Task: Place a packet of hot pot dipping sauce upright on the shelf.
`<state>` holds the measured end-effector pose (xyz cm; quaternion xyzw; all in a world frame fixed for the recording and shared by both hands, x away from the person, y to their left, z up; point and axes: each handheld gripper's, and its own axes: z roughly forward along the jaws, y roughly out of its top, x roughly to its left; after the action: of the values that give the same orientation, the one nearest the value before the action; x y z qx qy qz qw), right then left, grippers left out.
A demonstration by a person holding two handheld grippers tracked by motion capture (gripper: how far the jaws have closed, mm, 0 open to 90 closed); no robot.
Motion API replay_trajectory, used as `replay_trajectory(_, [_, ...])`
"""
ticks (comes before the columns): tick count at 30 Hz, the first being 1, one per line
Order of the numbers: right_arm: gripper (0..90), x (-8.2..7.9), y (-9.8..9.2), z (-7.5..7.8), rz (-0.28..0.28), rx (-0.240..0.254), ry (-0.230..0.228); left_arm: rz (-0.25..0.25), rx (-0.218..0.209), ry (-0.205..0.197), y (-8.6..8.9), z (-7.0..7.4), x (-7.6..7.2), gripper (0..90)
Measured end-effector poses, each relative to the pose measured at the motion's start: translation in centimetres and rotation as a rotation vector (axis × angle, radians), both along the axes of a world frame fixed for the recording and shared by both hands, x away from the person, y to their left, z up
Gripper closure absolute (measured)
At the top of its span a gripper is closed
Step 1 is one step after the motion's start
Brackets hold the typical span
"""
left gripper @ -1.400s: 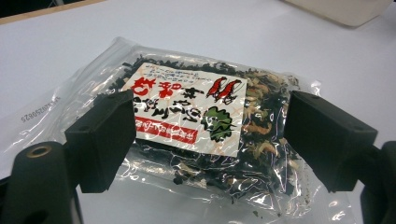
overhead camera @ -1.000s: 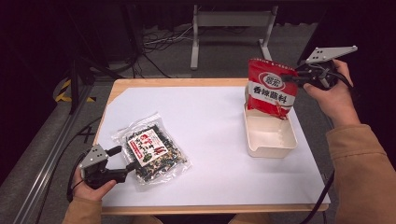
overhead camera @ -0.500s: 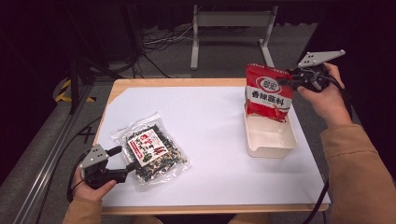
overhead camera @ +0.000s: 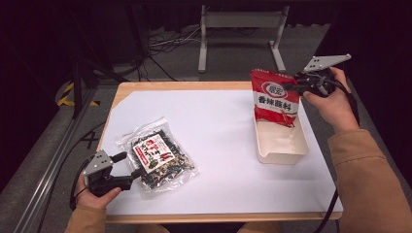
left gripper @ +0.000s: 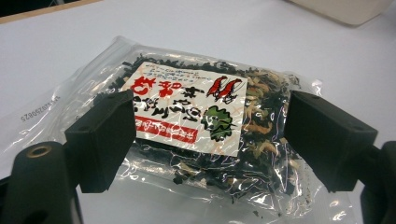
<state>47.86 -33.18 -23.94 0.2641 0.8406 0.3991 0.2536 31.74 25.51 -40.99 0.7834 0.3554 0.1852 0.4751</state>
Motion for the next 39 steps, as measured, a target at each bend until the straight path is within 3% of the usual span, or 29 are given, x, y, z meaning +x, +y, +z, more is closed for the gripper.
replay_trajectory(9, [88.1,0.0,0.6,-0.4,0.024,0.016,0.010,0.000,-0.002,0.002,0.0,0.0,0.0,17.6])
replay_trajectory(19, [85.3,0.3,0.6,-0.8,0.003,0.037,0.004,0.005,-0.008,0.006,0.1,0.0,0.0,17.6])
replay_trajectory(34, [72.9,0.7,0.2,-1.2,-0.050,0.078,-0.023,0.000,-0.003,0.003,0.0,0.0,0.0,17.7])
replay_trajectory(39, [61.6,0.8,-0.1,-1.4,-0.074,0.077,-0.039,0.002,-0.006,0.005,0.0,0.0,0.0,17.7])
